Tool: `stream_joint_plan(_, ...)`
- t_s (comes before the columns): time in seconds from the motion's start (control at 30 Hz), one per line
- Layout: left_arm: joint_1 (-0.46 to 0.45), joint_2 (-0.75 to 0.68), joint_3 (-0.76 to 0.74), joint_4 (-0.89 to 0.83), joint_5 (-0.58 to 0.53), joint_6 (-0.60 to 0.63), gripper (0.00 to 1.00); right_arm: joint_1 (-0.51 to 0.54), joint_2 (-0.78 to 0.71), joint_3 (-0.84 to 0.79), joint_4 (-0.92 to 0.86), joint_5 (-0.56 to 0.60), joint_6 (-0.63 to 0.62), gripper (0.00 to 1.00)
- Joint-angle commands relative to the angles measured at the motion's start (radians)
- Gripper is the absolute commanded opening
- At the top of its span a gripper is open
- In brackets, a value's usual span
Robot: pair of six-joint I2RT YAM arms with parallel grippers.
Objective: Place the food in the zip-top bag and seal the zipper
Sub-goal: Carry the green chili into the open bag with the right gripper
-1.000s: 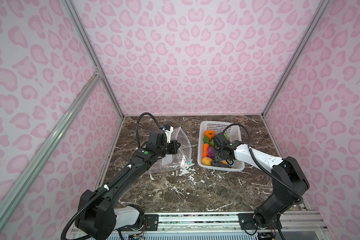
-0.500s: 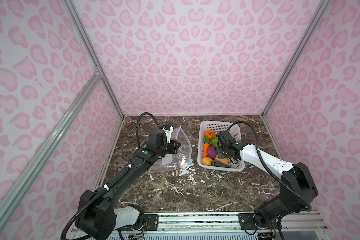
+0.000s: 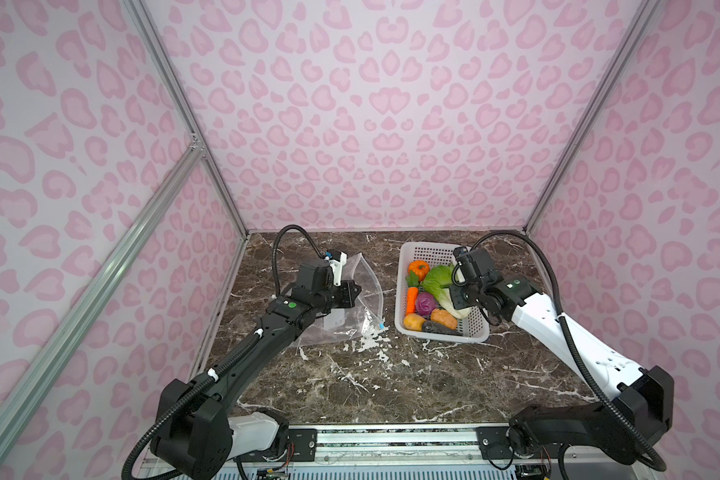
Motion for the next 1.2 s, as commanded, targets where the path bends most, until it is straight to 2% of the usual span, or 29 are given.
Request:
stream_joint_plan(0.0, 0.000, 0.010, 0.016, 0.002, 0.019, -0.001, 0.02, 0.020, -0.015, -0.003, 0.105, -0.209, -0.014, 0.09)
stream_joint_plan(0.13, -0.001, 0.020, 0.021, -0.001, 0.035, -0.002, 0.02, 0.062, -0.013, -0.018, 0.255, -0.364, 0.018, 0.08)
stream_joint_plan(0.23, 0.000, 0.022, 0.024, -0.002, 0.044, -0.001, 0.02, 0.108, 0.016, -0.021, 0.342, -0.421, 0.030, 0.08)
stream_joint_plan(0.53, -0.003, 0.013, 0.029, 0.000, 0.074, 0.002, 0.02, 0.201, 0.217, 0.064, 0.439, -0.438, 0.037, 0.07)
stream_joint_plan(0.9, -0.004, 0.003, 0.027, -0.002, 0.072, 0.002, 0.02, 0.230, 0.478, 0.182, 0.499, -0.506, 0.090, 0.08)
stream_joint_plan(1.17, -0.005, -0.001, 0.024, 0.000, 0.070, -0.001, 0.02, 0.234, 0.565, 0.207, 0.510, -0.491, 0.115, 0.21)
